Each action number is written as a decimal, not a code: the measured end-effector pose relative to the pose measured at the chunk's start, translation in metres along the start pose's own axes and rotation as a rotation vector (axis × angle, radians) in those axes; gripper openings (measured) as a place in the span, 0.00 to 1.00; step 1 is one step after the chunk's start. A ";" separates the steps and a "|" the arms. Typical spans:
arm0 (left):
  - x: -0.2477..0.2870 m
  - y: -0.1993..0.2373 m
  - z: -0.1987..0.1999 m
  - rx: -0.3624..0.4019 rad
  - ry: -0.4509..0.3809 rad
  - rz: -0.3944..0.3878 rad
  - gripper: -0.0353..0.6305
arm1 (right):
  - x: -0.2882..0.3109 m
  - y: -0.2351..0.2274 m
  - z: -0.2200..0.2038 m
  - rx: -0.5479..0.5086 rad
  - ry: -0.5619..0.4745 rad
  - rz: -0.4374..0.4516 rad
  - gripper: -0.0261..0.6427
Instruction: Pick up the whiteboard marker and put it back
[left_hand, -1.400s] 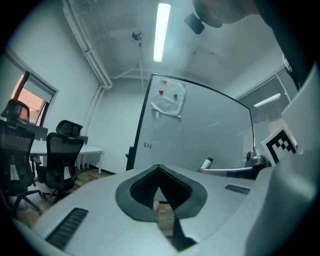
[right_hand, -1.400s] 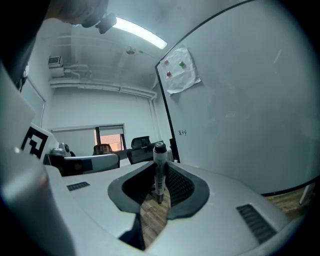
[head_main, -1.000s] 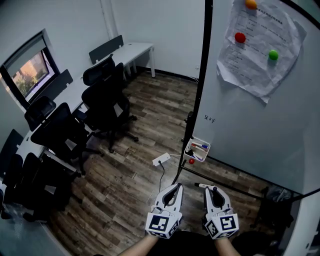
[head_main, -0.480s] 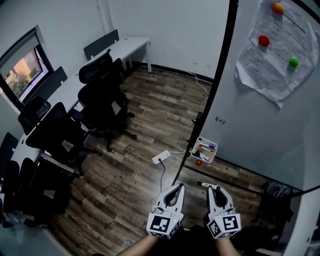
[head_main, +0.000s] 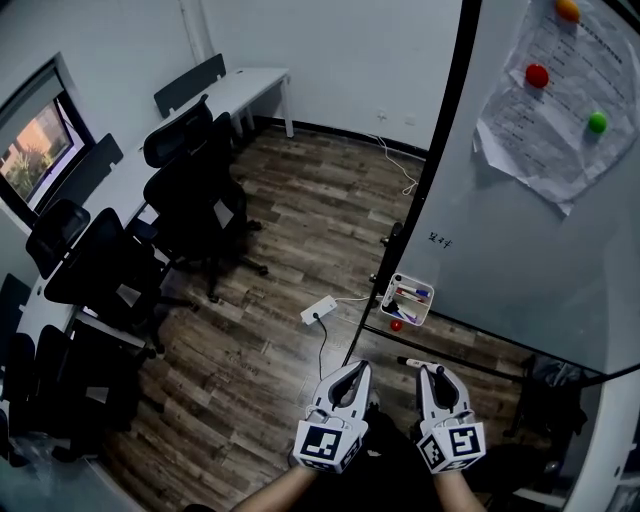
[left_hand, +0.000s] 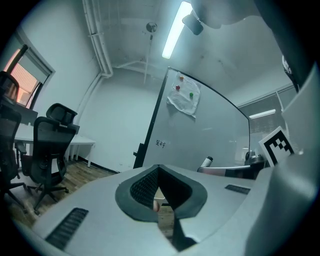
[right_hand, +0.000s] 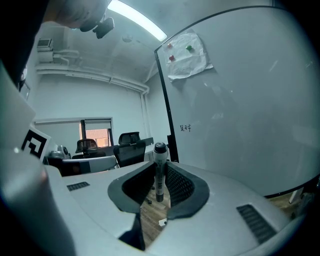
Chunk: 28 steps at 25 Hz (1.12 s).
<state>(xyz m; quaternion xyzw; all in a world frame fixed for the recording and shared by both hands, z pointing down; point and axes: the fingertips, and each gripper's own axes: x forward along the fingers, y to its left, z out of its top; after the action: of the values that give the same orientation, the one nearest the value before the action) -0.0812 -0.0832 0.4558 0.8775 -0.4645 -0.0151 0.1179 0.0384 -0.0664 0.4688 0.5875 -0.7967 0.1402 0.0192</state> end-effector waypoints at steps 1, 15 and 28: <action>0.003 0.003 0.000 -0.001 -0.004 0.005 0.06 | 0.005 -0.003 -0.001 0.000 0.001 0.003 0.15; 0.068 0.014 -0.001 -0.013 0.014 0.020 0.06 | 0.062 -0.047 0.004 0.020 0.010 0.022 0.15; 0.107 0.008 -0.011 -0.031 0.061 -0.012 0.06 | 0.083 -0.089 0.004 0.048 0.021 -0.042 0.15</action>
<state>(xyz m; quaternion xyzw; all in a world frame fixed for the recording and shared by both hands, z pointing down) -0.0253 -0.1728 0.4767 0.8785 -0.4550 0.0039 0.1453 0.0968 -0.1684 0.4988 0.6030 -0.7803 0.1650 0.0167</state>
